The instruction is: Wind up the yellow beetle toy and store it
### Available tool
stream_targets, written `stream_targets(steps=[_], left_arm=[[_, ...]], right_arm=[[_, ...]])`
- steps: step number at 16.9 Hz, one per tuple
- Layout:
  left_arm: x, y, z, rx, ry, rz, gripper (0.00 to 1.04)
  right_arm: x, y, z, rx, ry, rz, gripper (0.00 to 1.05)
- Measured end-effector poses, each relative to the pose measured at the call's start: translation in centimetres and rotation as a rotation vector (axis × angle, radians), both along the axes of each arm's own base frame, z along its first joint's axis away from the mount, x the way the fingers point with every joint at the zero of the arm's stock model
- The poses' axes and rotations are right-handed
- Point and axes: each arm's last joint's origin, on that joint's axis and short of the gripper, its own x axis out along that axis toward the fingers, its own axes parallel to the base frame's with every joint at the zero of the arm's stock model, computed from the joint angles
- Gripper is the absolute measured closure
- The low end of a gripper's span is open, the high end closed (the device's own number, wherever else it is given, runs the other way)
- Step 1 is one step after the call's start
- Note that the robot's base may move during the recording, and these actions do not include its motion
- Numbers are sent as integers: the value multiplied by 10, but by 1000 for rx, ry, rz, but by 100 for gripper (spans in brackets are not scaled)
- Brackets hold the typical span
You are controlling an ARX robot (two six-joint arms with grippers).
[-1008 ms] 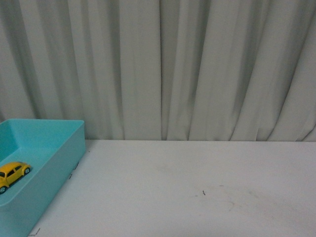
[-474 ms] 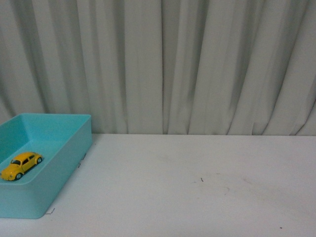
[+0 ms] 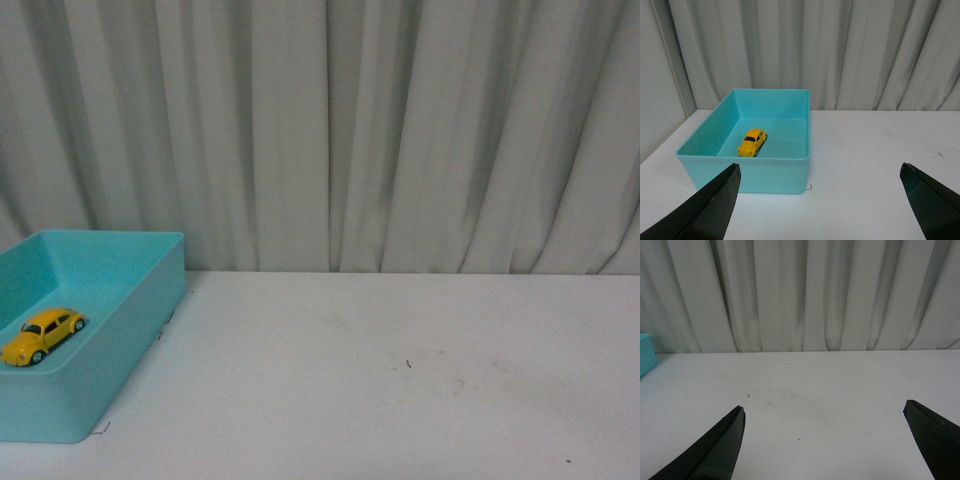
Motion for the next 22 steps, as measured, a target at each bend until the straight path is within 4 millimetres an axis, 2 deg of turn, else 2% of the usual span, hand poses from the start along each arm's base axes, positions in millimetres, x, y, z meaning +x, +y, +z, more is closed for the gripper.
stream_targets(steps=[22], left_arm=[[0,0,0,-3,2,0,7]], right_arm=[[0,0,0,2,-1,0,7]])
